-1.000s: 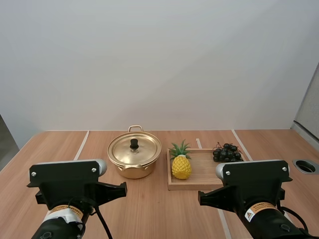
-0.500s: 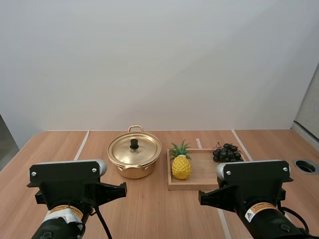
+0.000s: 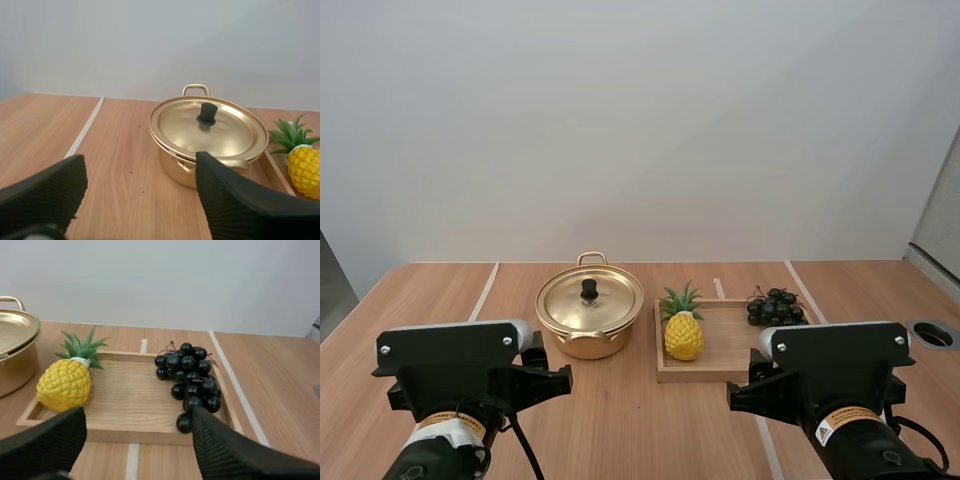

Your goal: Open the pot, put the pineapple inside, and close it

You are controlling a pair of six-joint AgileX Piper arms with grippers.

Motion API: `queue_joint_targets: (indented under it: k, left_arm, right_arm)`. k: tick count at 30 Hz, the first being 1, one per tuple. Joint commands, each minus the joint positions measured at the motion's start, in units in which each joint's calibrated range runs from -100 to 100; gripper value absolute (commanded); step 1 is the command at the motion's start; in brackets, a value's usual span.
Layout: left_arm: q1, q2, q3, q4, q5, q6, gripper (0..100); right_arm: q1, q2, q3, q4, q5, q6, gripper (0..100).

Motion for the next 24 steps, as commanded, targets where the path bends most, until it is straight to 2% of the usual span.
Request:
queue_joint_targets:
  k: [1, 4, 7, 10, 13, 17, 18, 20, 24]
  left_arm:
    - [-0.02, -0.4, 0.0, 1.4, -9.7, -0.4, 100]
    - [-0.02, -0.4, 0.0, 6.9, -23.9, 2.6, 100]
    - [-0.02, -0.4, 0.0, 9.7, -42.8, 5.9, 100]
    - [-0.02, -0.4, 0.0, 9.8, -65.3, 8.9, 100]
    - [-0.02, -0.4, -0.4, 9.2, -88.0, 17.4, 100]
    - [-0.02, -0.4, -2.7, 5.5, -109.0, 26.9, 100]
    - [-0.02, -0.4, -3.6, 5.1, -110.6, 27.3, 100]
    - [-0.02, -0.4, -6.5, 5.1, -105.5, 26.5, 100]
    - [-0.02, 0.6, -19.2, 4.4, -63.0, 15.8, 100]
  right_arm:
    - [-0.3, -0.3, 0.2, -4.7, -0.9, 0.1, 100]
    - [-0.3, -0.3, 0.2, -7.8, -2.1, 0.1, 100]
    - [-0.3, -0.3, 0.0, -12.6, -6.0, 0.1, 100]
    - [-0.3, -0.3, -2.9, -19.3, -13.3, 0.1, 100]
    - [-0.3, -0.3, -7.6, -27.5, -17.9, 0.1, 100]
    - [-0.3, -0.3, -17.1, -28.1, -16.3, 0.1, 100]
    - [-0.3, -0.3, -18.8, -27.8, -16.3, 0.2, 100]
    - [-0.3, -0.3, -22.5, -27.1, -16.8, 0.2, 100]
    - [-0.1, -0.3, -28.0, -27.1, -20.1, 0.2, 100]
